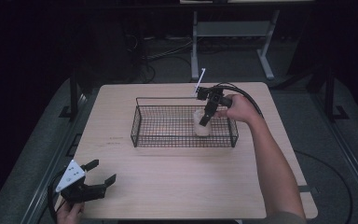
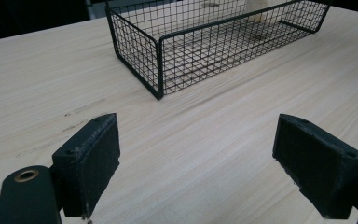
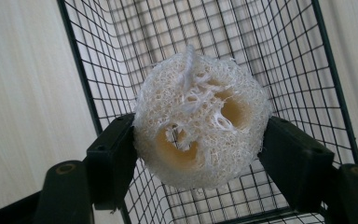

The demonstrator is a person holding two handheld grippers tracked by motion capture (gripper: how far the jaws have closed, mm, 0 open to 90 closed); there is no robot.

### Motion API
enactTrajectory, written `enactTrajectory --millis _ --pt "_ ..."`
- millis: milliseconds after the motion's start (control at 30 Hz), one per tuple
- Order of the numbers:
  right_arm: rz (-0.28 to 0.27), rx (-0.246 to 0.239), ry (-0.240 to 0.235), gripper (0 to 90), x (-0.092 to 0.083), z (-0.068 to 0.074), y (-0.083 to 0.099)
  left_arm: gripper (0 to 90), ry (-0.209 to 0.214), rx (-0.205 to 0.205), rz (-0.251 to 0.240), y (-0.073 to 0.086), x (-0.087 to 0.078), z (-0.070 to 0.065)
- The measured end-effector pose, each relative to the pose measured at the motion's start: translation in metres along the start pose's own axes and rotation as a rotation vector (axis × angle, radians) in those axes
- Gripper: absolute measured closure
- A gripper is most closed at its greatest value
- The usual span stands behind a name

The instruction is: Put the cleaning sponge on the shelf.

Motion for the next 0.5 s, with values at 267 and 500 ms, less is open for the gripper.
enactTrajectory --millis 267,500 --pt "-0.002 0.017 -0.011 28.8 0.013 -0.004 0.006 14.1 -0.001 -0.001 -0.004 0.0 0.0 0.0" --pt "0.011 0.017 -0.016 28.8 0.019 -0.006 0.005 14.1 -0.002 0.002 -0.005 0.0 -0.001 0.0"
Point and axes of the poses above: each handheld gripper's, and its own axes: x roughly forward along the jaws, y roughly out of its underside, z roughly to its left, the point moved 2 cm from there along x, roughly forward along the jaws, and after that the axes turned 9 degrees about -y, right-handed, at the moved point
